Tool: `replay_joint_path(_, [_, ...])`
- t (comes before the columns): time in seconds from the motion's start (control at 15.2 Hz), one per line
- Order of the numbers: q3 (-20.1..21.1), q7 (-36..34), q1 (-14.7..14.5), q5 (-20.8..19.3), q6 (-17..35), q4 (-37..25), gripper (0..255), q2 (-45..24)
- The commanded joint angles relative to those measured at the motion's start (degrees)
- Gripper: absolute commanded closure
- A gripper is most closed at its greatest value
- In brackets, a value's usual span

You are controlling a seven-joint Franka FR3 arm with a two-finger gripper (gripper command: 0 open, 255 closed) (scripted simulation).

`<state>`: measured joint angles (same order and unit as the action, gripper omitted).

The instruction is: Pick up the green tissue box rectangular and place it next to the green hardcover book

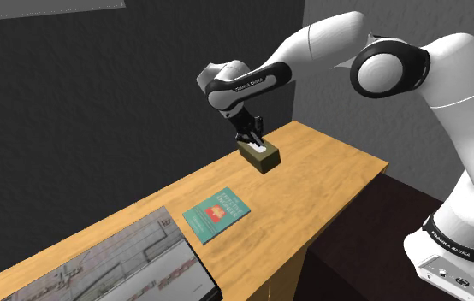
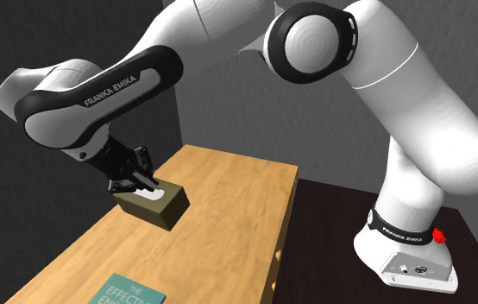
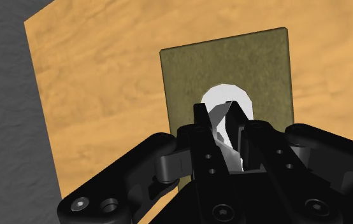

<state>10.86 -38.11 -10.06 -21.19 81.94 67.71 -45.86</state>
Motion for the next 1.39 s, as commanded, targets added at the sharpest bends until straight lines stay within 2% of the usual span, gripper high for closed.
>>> replay_joint_path(0.0, [0.0, -0.3, 0.1, -0.1, 1.2, 0.7, 255, -0.5])
replay_joint_path(0.99, [-0.5, -2.3, 0.1, -0.8, 8.5, 2.5, 255, -6.4])
replay_joint_path(1.32, [-0.5, -2.3, 0.1, -0.8, 8.5, 2.5, 255, -6.4])
